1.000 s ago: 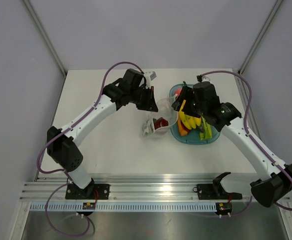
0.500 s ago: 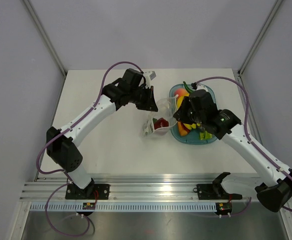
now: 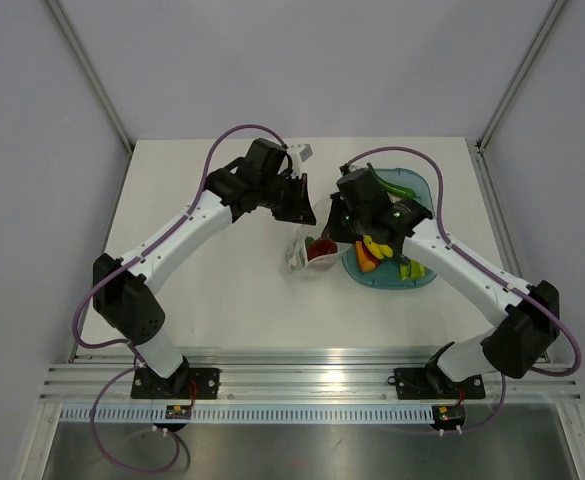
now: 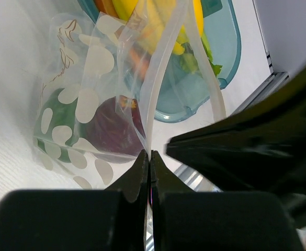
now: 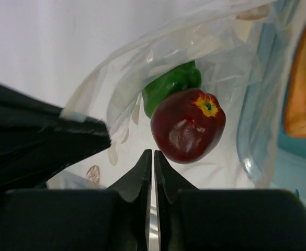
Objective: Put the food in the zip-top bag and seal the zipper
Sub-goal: Place the fake fruit in the zipper food storage bag.
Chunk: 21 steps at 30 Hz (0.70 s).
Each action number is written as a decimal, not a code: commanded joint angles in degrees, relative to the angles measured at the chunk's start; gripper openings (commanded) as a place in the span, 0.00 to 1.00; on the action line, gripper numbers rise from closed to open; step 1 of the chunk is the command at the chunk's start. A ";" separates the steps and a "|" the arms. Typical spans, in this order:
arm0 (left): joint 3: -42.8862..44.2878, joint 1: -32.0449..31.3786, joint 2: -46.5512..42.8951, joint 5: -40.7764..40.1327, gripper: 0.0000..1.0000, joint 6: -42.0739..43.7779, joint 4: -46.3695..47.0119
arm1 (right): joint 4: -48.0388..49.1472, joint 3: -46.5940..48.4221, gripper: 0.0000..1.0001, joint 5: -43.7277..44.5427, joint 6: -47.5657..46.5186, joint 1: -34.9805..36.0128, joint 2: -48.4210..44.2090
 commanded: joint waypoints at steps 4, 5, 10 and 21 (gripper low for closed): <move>-0.20 0.41 -3.15 1.36 0.00 0.21 1.90 | 1.38 -0.92 0.10 -8.05 -1.25 0.48 4.39; -0.20 0.41 -3.15 1.36 0.00 0.29 1.91 | 1.39 -1.53 0.11 -8.93 -1.42 0.57 4.39; -0.20 0.50 -2.89 1.80 0.00 0.03 2.26 | -0.81 -0.66 0.13 -12.98 -4.06 0.49 7.64; -0.64 0.59 -3.07 2.41 0.00 -0.06 2.69 | -5.10 2.14 0.17 -10.53 -6.70 0.57 13.70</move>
